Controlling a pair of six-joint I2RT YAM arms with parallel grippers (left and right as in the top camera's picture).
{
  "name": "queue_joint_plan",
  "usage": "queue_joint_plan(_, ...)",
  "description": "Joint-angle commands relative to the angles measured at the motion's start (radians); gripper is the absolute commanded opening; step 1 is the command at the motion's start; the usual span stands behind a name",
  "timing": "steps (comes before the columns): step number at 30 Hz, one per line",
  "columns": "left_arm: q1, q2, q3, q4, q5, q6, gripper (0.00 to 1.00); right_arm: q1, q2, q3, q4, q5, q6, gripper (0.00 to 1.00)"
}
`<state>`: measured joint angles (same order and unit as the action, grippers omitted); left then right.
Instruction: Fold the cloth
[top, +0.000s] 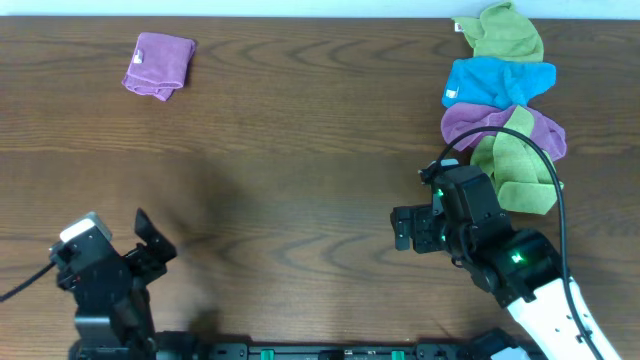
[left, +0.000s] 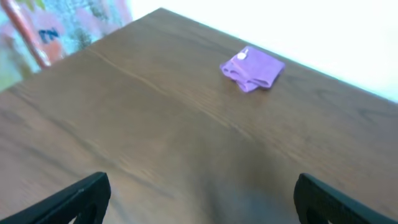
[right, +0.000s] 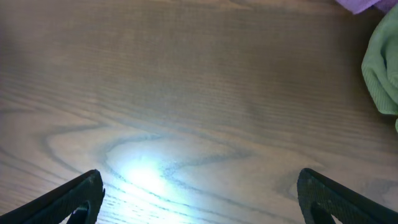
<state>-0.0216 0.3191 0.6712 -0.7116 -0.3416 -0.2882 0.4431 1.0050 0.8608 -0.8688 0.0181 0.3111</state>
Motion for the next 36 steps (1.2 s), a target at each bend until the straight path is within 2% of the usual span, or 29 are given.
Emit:
queue_joint_plan(1, 0.030, -0.068, -0.122, 0.095, 0.107, -0.004, 0.95, 0.009, -0.010, 0.004, 0.001, 0.000, 0.017, 0.99)
queue_joint_plan(6, 0.041, -0.155, -0.278, 0.254, 0.169, -0.005, 0.96, 0.009, -0.010, 0.004, 0.001, 0.000, 0.018, 0.99)
queue_joint_plan(10, 0.042, -0.199, -0.365, 0.319, 0.202, -0.005, 0.95, 0.009, -0.010, 0.004, 0.001, 0.000, 0.018, 0.99)
queue_joint_plan(21, 0.030, -0.316, -0.465, 0.330, 0.204, -0.008, 0.95, 0.009, -0.010, 0.004, 0.001, 0.000, 0.018, 0.99)
queue_joint_plan(30, 0.019, -0.316, -0.572, 0.399, 0.223, -0.054, 0.95, 0.009, -0.010, 0.004, 0.001, 0.000, 0.018, 0.99)
queue_joint_plan(36, 0.019, -0.313, -0.578, 0.407, 0.232, -0.052, 0.95, 0.009, -0.010, 0.004, 0.001, 0.000, 0.018, 0.99)
